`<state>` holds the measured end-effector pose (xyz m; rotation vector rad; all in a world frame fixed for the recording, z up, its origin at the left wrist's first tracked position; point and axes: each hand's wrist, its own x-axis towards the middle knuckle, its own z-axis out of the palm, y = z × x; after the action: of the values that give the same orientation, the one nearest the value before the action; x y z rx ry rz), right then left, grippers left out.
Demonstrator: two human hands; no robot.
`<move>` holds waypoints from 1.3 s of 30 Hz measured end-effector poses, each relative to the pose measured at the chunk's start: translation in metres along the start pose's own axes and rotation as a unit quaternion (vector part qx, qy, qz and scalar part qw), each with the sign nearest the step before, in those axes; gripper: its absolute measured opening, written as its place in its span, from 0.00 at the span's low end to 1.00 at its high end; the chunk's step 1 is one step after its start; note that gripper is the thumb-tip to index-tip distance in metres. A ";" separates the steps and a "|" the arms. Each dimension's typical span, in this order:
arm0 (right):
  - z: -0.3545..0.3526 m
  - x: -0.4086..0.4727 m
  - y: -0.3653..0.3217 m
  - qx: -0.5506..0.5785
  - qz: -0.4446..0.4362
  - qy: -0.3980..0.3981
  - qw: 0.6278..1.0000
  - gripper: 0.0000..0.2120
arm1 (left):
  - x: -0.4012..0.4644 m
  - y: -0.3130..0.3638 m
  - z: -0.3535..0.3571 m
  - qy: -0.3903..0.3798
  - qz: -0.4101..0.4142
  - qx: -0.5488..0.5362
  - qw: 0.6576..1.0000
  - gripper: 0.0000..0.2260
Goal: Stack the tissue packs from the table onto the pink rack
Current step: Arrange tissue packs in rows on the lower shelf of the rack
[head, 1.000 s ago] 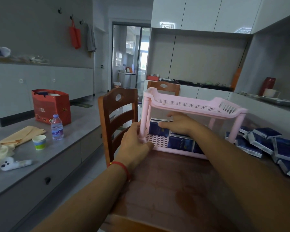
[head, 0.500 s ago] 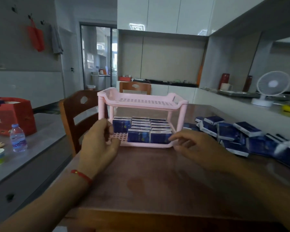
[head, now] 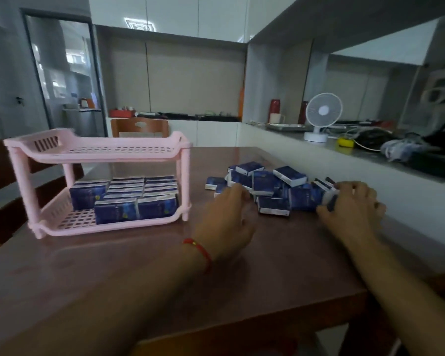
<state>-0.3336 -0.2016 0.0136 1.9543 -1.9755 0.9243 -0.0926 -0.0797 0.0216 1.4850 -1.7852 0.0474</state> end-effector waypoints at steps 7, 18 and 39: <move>0.025 0.018 0.034 0.065 0.097 -0.092 0.989 0.36 | 0.019 0.004 0.039 -0.052 0.031 0.001 0.998 0.19; -0.011 -0.020 -0.012 0.398 -0.200 -0.111 0.889 0.32 | 0.020 0.002 0.032 -0.033 -0.056 -0.178 0.982 0.18; 0.002 0.000 0.026 0.027 0.212 -0.086 0.973 0.24 | 0.015 -0.003 0.036 -0.035 -0.155 -0.345 0.925 0.13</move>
<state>-0.3576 -0.2047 0.0046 1.7193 -2.5572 0.9292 -0.1097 -0.1107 0.0050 1.2209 -1.3779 -0.7297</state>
